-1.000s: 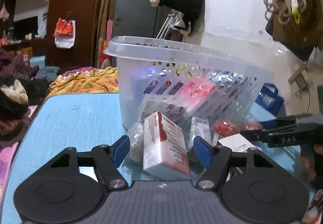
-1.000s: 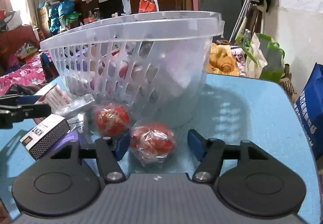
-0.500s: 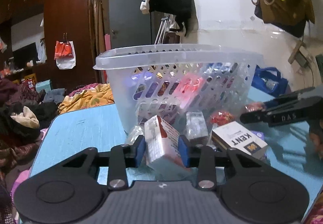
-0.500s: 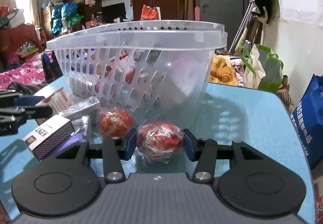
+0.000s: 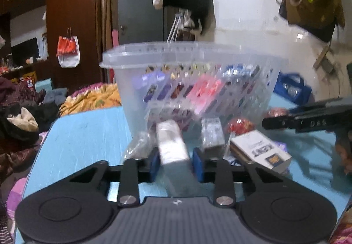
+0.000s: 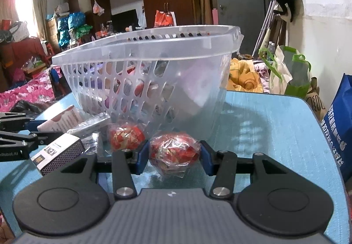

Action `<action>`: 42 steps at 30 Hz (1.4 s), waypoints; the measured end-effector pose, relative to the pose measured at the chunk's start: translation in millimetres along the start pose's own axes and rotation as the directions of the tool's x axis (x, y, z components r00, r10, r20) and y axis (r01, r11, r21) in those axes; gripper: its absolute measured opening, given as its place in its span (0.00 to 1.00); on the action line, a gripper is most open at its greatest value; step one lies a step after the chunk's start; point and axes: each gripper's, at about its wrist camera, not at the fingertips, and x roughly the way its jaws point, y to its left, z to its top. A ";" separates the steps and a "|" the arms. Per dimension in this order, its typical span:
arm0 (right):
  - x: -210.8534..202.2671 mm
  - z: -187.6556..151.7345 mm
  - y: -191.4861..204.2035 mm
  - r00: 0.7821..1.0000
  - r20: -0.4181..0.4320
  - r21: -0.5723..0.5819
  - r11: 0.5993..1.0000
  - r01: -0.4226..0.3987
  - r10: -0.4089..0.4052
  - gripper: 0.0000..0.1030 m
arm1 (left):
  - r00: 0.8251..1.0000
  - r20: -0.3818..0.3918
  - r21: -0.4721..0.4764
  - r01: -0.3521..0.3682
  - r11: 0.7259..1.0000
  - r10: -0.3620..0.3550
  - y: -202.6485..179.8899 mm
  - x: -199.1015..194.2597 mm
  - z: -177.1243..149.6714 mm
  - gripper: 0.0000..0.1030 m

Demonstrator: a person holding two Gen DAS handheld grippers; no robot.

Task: Organize objects
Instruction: 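Grasp the white roll with the left tool while the right grasps a red-wrapped candy, then carry both items over the white basket and open both tools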

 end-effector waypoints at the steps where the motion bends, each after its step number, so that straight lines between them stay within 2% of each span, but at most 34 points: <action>1: -0.9 0.1 -0.3 1.000 0.007 0.003 1.000 -0.001 0.001 0.50 | 1.000 0.016 -0.006 0.006 1.000 -0.005 0.5 -2.8 -0.6 0.30; 6: -7.5 -0.5 0.8 0.999 0.050 -0.001 1.000 -0.001 0.001 0.50 | 0.997 0.075 0.003 0.001 1.000 -0.001 -1.5 -11.0 -1.1 0.30; 13: -10.4 -0.5 3.9 0.997 0.072 -0.006 1.000 0.002 -0.001 0.50 | 1.000 0.028 0.012 -0.002 1.000 0.002 -3.4 -4.7 1.8 0.30; 17: -13.5 -1.1 3.0 0.996 0.091 0.002 1.000 -0.001 0.001 0.50 | 0.991 0.124 -0.011 -0.042 0.999 0.043 -2.6 -20.8 2.2 0.29; 19: -21.5 -3.3 4.3 0.991 0.132 -0.011 1.000 0.004 -0.003 0.50 | 0.984 0.173 -0.022 -0.031 0.999 0.035 -1.3 -31.9 4.6 0.29; 22: -42.1 -8.3 10.5 0.974 0.220 -0.046 0.997 0.064 -0.053 0.50 | 0.968 0.248 -0.035 -0.025 0.999 0.033 -1.7 -50.3 10.0 0.29; 23: -48.9 -8.5 11.2 0.972 0.230 -0.042 0.998 0.055 -0.044 0.50 | 0.963 0.267 -0.048 -0.022 0.999 0.034 -0.6 -55.5 12.3 0.29; 25: -65.6 -7.5 11.3 0.965 0.262 -0.034 0.999 0.022 -0.012 0.50 | 0.954 0.299 -0.073 0.010 0.997 0.012 2.2 -63.6 17.8 0.29; 29: -91.2 7.1 17.5 0.944 0.331 -0.041 0.999 0.015 -0.001 0.50 | 0.938 0.344 -0.108 0.085 0.990 -0.043 8.2 -70.9 37.5 0.29; 34: -94.9 49.9 31.8 0.921 0.388 -0.084 0.996 0.013 0.021 0.50 | 0.922 0.372 -0.104 0.154 0.983 -0.105 4.7 -54.6 86.0 0.29; 36: -84.3 72.0 40.0 0.914 0.405 -0.123 0.992 0.039 0.014 0.50 | 0.925 0.367 -0.112 0.152 0.982 -0.101 2.1 -35.8 106.8 0.29; 38: -69.6 87.3 45.6 0.910 0.414 -0.142 0.987 0.075 -0.010 0.50 | 0.940 0.330 -0.150 0.140 0.979 -0.084 2.3 -10.9 123.4 0.29; 39: -56.9 96.9 48.0 0.915 0.404 -0.156 0.984 0.080 -0.011 0.50 | 0.951 0.302 -0.169 0.125 0.978 -0.070 3.3 3.7 130.7 0.29; 42: -22.4 112.1 47.7 0.937 0.348 -0.175 0.982 0.078 -0.012 0.50 | 0.967 0.253 -0.213 0.087 0.973 -0.031 7.7 35.9 141.0 0.29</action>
